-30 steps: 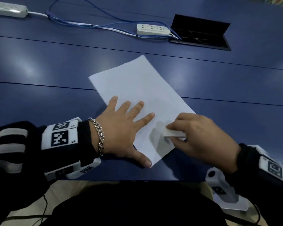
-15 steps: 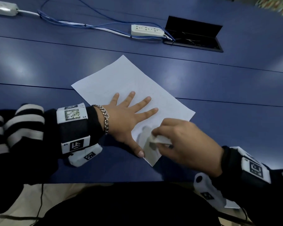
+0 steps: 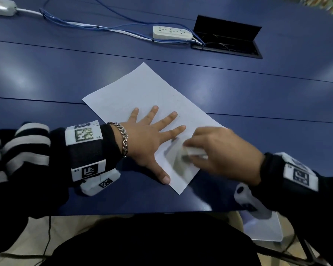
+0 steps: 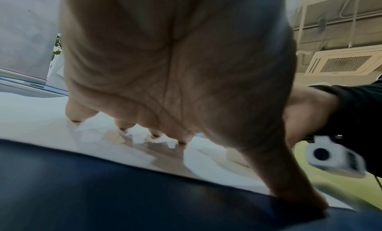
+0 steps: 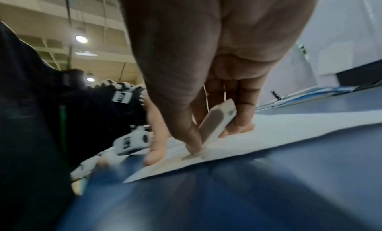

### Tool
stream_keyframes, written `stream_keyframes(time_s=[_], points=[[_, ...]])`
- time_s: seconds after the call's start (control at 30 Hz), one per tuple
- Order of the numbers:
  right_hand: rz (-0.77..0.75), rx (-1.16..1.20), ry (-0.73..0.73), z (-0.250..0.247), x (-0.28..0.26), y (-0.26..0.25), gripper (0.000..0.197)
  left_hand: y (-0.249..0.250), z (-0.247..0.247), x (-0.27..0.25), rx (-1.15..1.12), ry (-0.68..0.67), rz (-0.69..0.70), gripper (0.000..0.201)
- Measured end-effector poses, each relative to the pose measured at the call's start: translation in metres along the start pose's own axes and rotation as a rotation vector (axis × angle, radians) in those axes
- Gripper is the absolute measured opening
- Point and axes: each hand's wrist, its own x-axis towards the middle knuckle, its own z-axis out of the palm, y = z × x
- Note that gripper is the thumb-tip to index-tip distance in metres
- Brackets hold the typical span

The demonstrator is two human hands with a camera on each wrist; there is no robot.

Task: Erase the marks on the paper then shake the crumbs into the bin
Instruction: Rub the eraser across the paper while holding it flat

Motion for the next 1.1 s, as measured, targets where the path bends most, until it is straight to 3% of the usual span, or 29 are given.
stream_keyframes(time_s=[0.1, 0.2, 0.3, 0.43, 0.6, 0.77, 0.97, 1.1], points=[[0.065, -0.066, 0.081, -0.002, 0.003, 0.005, 0.038, 0.000, 0.001, 0.000, -0.001, 0.002, 0.000, 0.144], [-0.031, -0.021, -0.029, 0.012, -0.018, -0.026, 0.038, 0.000, 0.001, -0.001, 0.006, 0.007, 0.004, 0.145], [0.007, 0.000, -0.038, 0.009, -0.018, -0.018, 0.032, 0.000, 0.000, -0.001, 0.011, 0.007, 0.002, 0.144], [0.138, -0.057, 0.066, 0.004, -0.009, 0.001, 0.055, 0.001, 0.001, -0.001, 0.014, -0.001, -0.002, 0.144], [-0.030, 0.029, -0.025, 0.019, -0.032, -0.033, 0.034, 0.001, 0.000, -0.001, 0.011, 0.006, -0.003, 0.145], [0.167, 0.102, 0.125, 0.011, -0.019, 0.019, 0.037, 0.000, -0.002, -0.005, 0.020, -0.014, -0.010, 0.144], [0.126, 0.106, 0.178, 0.011, -0.010, 0.036, 0.032, -0.023, -0.018, -0.013, 0.113, -0.049, -0.046, 0.124], [0.120, 0.108, 0.214, 0.011, 0.001, 0.043, 0.034, -0.020, -0.017, -0.014, 0.113, 0.037, -0.064, 0.112]])
